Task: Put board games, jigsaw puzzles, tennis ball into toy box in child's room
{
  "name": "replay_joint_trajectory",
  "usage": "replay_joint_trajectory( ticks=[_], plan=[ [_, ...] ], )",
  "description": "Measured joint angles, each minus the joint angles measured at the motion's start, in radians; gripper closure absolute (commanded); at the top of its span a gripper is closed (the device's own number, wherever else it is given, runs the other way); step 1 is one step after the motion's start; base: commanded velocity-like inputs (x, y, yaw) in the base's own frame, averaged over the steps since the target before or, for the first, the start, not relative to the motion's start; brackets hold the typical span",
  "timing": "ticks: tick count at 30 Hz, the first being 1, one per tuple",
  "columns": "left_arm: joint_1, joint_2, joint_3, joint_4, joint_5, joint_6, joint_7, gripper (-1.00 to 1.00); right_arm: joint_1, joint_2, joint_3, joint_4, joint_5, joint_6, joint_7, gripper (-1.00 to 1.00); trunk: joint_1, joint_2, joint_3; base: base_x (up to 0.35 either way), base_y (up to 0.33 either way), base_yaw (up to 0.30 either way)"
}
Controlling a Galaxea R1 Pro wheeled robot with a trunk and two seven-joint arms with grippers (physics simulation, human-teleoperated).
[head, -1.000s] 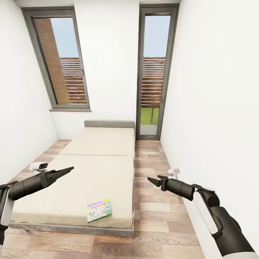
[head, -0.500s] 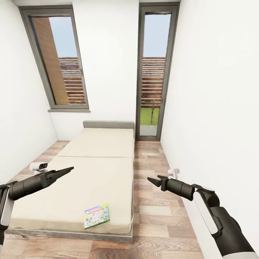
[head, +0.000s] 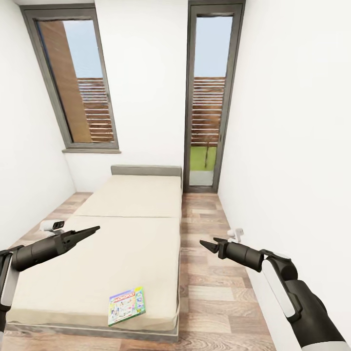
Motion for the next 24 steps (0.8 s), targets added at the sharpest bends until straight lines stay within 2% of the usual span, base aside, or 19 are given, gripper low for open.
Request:
replay_joint_trajectory(
  ticks=[14,24],
  plan=[
    [0.000,0.000,0.000,0.000,0.001,0.002,-0.002,-1.00,0.000,0.000,0.000,-0.005,-0.001,0.002,0.000,-1.00,0.000,0.000,0.000,0.164,-0.120,0.000],
    [0.000,0.000,0.001,0.001,-0.001,0.012,0.002,-1.00,0.000,0.000,-0.002,-0.002,-0.001,0.002,0.001,-1.00,0.000,0.000,0.000,0.033,-0.044,0.000]
  ],
)
